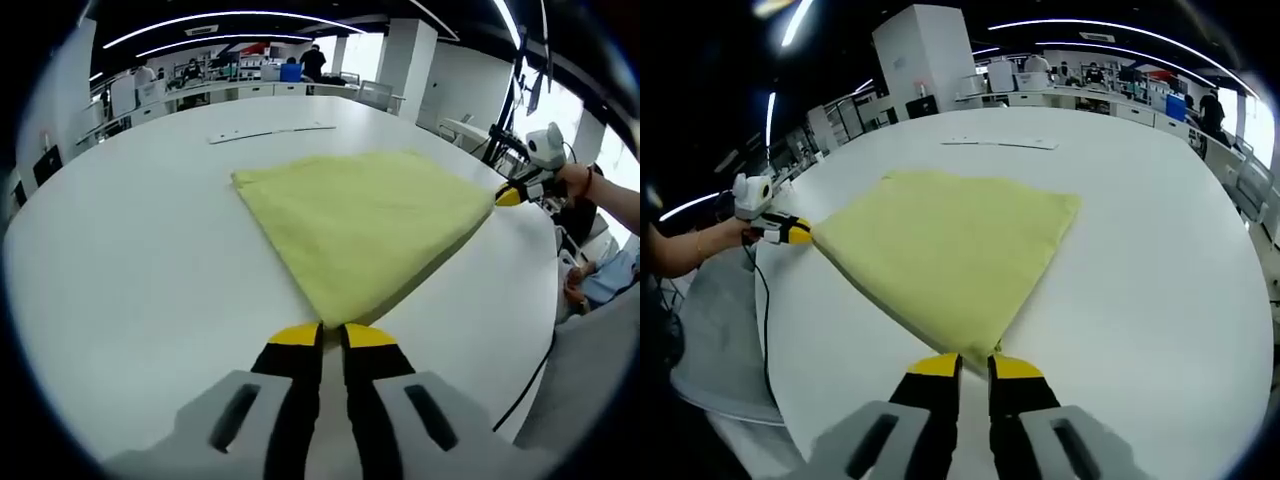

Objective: Fold the garment on the visible template until the final outline fits inside the template.

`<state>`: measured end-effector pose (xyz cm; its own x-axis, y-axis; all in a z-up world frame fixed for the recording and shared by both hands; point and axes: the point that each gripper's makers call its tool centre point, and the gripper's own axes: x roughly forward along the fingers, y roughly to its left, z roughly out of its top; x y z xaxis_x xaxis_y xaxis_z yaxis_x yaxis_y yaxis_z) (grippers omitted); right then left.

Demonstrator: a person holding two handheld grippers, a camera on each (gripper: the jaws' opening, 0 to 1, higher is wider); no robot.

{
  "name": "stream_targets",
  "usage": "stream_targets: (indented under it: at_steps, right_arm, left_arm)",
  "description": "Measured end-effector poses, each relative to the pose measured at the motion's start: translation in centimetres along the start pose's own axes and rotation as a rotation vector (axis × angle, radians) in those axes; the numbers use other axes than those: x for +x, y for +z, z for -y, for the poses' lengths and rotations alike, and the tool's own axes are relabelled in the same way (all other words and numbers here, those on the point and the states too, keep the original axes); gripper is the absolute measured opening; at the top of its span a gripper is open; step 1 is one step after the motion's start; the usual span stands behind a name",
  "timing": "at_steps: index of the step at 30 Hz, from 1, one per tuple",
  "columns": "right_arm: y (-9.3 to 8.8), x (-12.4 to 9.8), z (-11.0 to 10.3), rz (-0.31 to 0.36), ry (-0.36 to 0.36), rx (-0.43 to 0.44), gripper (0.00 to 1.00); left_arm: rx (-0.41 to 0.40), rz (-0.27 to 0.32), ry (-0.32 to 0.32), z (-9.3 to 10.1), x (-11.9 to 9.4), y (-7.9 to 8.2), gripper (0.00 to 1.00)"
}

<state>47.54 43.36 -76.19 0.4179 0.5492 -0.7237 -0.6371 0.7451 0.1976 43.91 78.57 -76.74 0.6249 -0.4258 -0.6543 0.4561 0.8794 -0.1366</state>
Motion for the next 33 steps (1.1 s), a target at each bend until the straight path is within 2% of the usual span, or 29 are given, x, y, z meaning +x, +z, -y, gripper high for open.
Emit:
stream_targets:
  at_steps: [5, 14, 19, 33]
  right_arm:
    - [0.3, -0.1, 0.1, 0.009, -0.004, 0.004, 0.00]
    - [0.0, -0.4, 0.1, 0.016, -0.003, 0.029, 0.00]
    - [-0.3, -0.7, -0.3, 0.008, 0.011, 0.028, 0.00]
    - [-1.2, -1.2, -1.0, 0.005, 0.020, 0.048, 0.00]
  left_arm:
    - [0.020, -0.011, -0.001, 0.0, 0.1, 0.0, 0.00]
    - [0.017, 0.003, -0.007, 0.2, -0.4, 0.1, 0.00]
    - [0.039, -0.005, -0.001, 0.3, -0.7, -0.2, 0.00]
    - [0.033, -0.005, 0.006, 0.8, -1.7, -1.1, 0.00]
